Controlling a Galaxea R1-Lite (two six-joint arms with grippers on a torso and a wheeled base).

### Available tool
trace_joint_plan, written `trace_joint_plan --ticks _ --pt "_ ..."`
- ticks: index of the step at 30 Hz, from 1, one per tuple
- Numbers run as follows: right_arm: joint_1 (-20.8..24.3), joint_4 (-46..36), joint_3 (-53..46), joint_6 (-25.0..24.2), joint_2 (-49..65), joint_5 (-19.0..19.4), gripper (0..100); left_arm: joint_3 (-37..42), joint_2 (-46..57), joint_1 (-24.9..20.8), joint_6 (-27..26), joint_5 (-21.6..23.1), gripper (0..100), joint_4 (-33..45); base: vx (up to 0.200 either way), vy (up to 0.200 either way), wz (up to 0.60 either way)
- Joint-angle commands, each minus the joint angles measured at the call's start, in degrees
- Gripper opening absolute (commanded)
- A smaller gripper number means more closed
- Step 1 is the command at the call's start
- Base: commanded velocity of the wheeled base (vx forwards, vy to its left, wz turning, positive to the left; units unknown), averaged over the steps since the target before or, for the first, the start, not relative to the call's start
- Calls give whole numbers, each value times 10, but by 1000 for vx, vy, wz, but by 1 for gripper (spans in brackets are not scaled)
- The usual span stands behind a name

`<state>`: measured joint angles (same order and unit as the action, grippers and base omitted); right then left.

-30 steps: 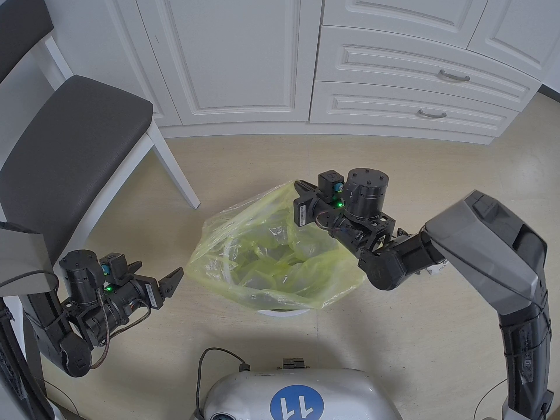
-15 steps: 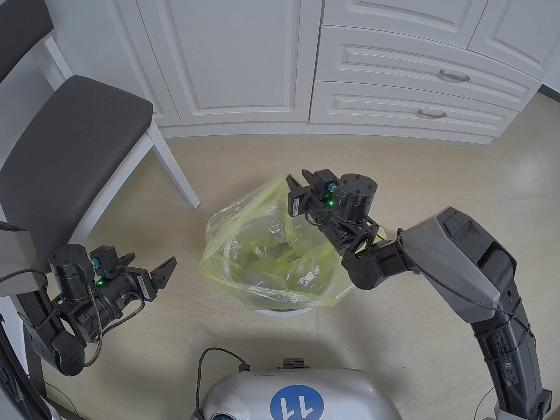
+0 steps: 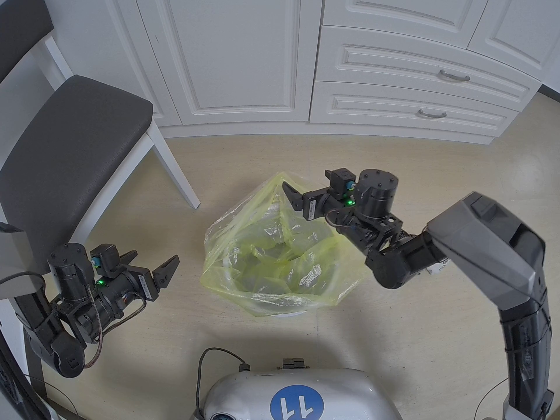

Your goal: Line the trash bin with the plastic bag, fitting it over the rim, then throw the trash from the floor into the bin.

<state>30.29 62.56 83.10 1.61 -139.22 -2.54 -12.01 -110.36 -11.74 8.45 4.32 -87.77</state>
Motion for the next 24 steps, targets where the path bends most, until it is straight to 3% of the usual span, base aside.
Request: trace_joint_plan --ticks 1,6,8,13,19,24 --pt "-43 -41 -77 -38 105 56 100 -18 3 -9 -5 0 100 1 0 0 0" --pt "-59 -83 -110 -118 166 67 100 -35 8 -21 -10 4 100 1 0 0 0" --pt "-59 -81 -142 -119 181 57 100 -47 8 -21 -11 3 100 1 0 0 0" --pt "-47 -71 -204 -118 196 -31 100 -69 20 -31 -15 21 100 2 0 0 0" --pt "-39 -40 -231 -117 174 -42 100 -101 -17 -98 4 44 100 2 0 0 0" --pt "-34 -44 -241 -115 173 -46 100 -137 -66 -111 20 44 100 2 0 0 0"
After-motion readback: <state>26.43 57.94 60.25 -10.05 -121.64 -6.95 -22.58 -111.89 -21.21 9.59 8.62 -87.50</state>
